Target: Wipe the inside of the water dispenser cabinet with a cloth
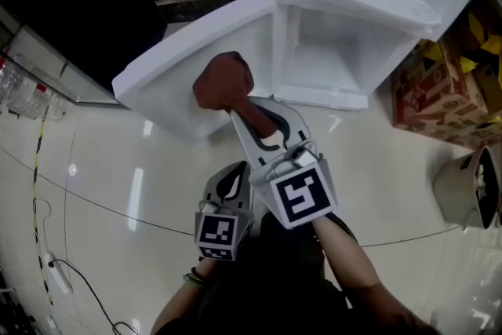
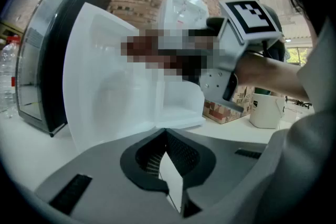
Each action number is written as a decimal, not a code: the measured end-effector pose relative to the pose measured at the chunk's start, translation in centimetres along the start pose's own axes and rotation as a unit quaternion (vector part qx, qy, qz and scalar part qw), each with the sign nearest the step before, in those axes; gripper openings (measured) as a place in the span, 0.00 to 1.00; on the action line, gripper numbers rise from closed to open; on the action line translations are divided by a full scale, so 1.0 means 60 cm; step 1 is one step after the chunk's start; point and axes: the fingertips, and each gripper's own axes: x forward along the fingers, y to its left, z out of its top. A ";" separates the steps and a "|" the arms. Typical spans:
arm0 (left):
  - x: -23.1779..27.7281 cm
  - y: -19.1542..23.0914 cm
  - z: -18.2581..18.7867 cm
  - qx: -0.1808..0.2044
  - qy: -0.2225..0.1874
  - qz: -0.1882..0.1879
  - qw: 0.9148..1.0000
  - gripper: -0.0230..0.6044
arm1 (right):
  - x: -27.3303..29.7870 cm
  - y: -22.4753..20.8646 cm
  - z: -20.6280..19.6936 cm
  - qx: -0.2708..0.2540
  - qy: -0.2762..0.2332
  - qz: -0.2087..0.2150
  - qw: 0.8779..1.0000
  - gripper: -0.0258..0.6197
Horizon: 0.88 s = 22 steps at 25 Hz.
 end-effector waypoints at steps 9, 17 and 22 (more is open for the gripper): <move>-0.018 0.027 -0.012 -0.013 -0.002 0.012 1.000 0.00 | 0.103 0.104 0.033 -0.051 -0.019 0.095 0.994 0.15; -0.031 0.054 -0.015 -0.030 -0.006 0.033 0.999 0.00 | 0.122 0.041 0.016 -0.079 -0.010 0.058 0.995 0.15; -0.030 0.053 -0.013 -0.029 -0.009 0.031 0.999 0.00 | 0.100 -0.087 -0.020 -0.087 0.032 -0.017 0.996 0.15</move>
